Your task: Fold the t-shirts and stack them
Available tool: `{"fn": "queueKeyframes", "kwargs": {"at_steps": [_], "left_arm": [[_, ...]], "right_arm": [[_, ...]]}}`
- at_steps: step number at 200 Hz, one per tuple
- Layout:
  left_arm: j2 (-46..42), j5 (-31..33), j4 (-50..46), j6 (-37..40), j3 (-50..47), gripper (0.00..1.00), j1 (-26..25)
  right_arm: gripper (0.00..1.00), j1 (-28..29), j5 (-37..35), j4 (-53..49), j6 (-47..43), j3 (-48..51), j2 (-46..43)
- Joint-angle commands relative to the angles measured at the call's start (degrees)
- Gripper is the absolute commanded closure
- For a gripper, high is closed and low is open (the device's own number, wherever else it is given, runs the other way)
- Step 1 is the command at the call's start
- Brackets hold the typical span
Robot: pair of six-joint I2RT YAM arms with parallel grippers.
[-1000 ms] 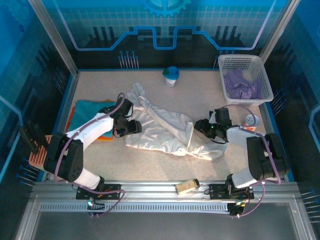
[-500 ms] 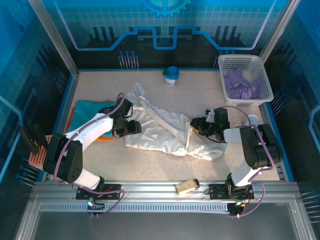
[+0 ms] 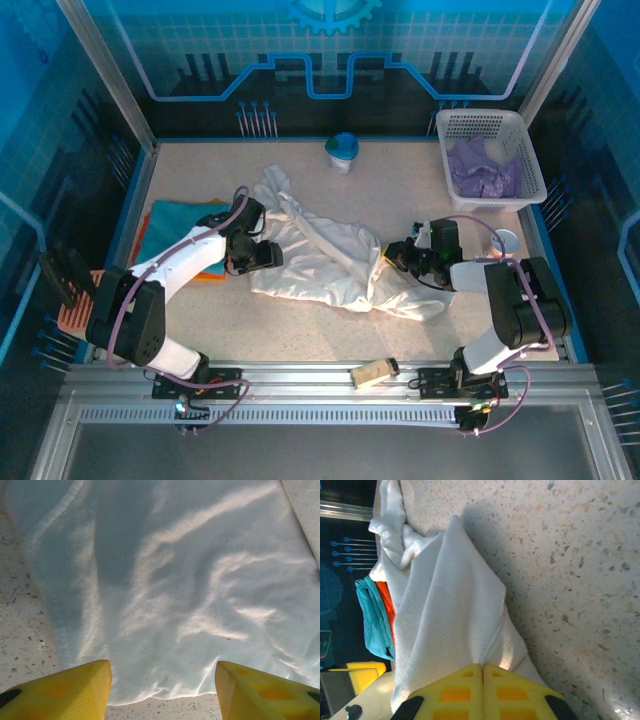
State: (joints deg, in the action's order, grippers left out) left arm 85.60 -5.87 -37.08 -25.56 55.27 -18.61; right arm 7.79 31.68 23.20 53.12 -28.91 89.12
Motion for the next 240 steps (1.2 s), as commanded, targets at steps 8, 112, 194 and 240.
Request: {"fn": "queueKeyframes", "kwargs": {"at_steps": [8,112,194,240], "left_arm": [[-0.88,-0.1,-0.08,0.11,-1.04,0.42,-0.29],[-1.12,2.7,-2.19,1.28,-0.81,0.42,0.24],[-3.01,3.36,-2.66,0.82,-3.77,0.42,1.17],[-3.12,2.97,-1.85,0.08,-6.0,0.39,1.73]], "right_arm": [[1.0,-0.84,-1.13,-6.68,-2.05,-2.12,-4.5],[1.0,4.12,-43.37,-46.43,-24.44,-34.28,-12.79],[1.0,4.47,-64.69,-28.84,-31.84,-41.56,-5.89],[1.0,2.36,-67.14,-25.15,-33.11,-45.16,1.02]]}}
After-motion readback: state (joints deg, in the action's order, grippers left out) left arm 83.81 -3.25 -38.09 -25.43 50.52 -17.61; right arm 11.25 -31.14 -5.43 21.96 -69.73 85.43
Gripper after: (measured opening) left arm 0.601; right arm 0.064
